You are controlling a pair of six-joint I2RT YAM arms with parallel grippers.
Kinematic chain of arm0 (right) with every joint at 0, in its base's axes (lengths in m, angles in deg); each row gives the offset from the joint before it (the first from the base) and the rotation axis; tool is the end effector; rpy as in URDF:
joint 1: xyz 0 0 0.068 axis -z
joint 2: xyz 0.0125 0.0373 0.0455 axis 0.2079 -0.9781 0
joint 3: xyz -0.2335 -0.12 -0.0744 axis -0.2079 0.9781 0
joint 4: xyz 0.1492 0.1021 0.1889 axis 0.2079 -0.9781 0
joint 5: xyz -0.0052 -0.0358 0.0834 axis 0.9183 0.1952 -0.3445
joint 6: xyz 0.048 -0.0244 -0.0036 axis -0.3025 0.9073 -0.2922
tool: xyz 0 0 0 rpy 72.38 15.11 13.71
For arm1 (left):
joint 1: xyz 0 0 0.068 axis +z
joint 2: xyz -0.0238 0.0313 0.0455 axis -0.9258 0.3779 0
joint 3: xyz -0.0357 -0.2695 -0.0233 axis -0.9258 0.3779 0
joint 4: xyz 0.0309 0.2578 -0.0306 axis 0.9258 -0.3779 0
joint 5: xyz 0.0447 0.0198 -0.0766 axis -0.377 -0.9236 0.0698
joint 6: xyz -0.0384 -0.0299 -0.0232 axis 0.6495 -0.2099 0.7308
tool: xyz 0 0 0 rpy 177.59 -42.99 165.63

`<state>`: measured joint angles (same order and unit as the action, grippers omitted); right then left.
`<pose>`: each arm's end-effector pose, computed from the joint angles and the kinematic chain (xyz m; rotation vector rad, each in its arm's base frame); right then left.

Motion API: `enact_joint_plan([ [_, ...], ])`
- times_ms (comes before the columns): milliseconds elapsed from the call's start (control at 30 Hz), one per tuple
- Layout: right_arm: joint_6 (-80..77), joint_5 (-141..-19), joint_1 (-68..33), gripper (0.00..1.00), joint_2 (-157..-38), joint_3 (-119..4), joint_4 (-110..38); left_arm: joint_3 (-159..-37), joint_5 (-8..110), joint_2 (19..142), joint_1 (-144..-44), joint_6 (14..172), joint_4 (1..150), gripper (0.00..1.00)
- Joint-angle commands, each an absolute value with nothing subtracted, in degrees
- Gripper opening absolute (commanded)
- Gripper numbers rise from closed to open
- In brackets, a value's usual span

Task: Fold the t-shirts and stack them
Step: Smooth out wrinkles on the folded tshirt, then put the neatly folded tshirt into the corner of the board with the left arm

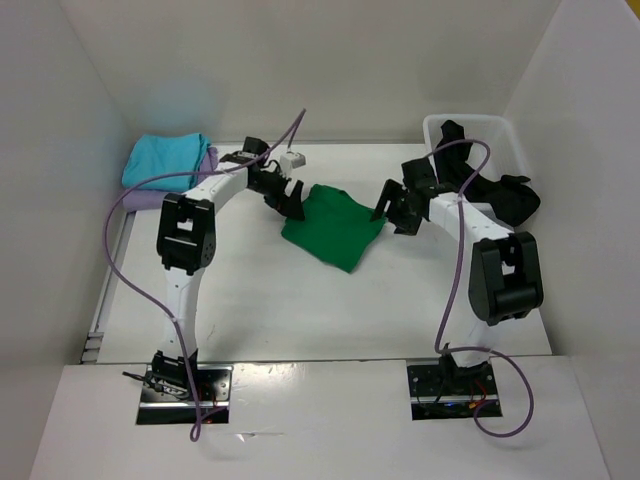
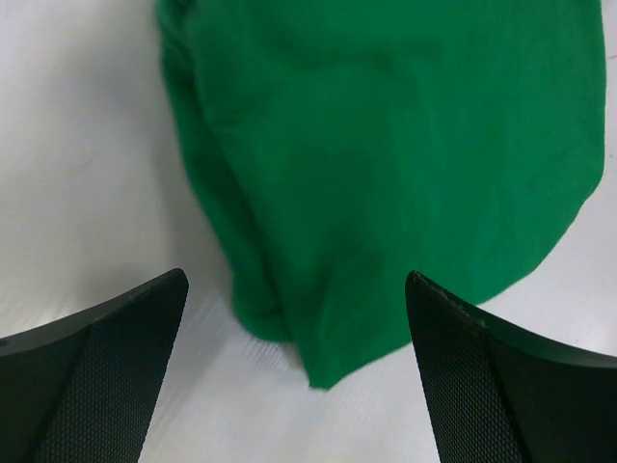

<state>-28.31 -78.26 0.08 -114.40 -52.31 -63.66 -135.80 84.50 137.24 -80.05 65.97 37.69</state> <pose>0.3547 0.0789 0.2251 0.4454 2.5619 0.4425 0.4840 -0.1293 0.1872 0.8402 2.2859 -0.8992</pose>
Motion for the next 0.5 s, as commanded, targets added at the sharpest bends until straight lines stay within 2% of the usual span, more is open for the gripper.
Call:
enact_joint_plan([
  [0,-28.81,-76.53,-0.48,0.80,-110.94,-50.19,-62.11,-138.18,85.07,138.65,-81.86,63.17,38.39,1.00],
  [200,-29.33,-76.00,-0.48,0.80,-108.39,-48.08,-62.63,-138.81,82.27,143.14,-84.05,66.08,39.53,1.00],
  [333,-29.33,-75.47,-0.48,0.80,-107.24,-48.08,-63.77,-144.34,81.21,149.36,-85.37,67.22,34.97,1.00],
  [467,-28.81,-74.77,-0.48,0.80,-106.10,-48.69,-64.92,-146.46,86.49,152.81,-87.48,67.74,30.30,1.00],
])
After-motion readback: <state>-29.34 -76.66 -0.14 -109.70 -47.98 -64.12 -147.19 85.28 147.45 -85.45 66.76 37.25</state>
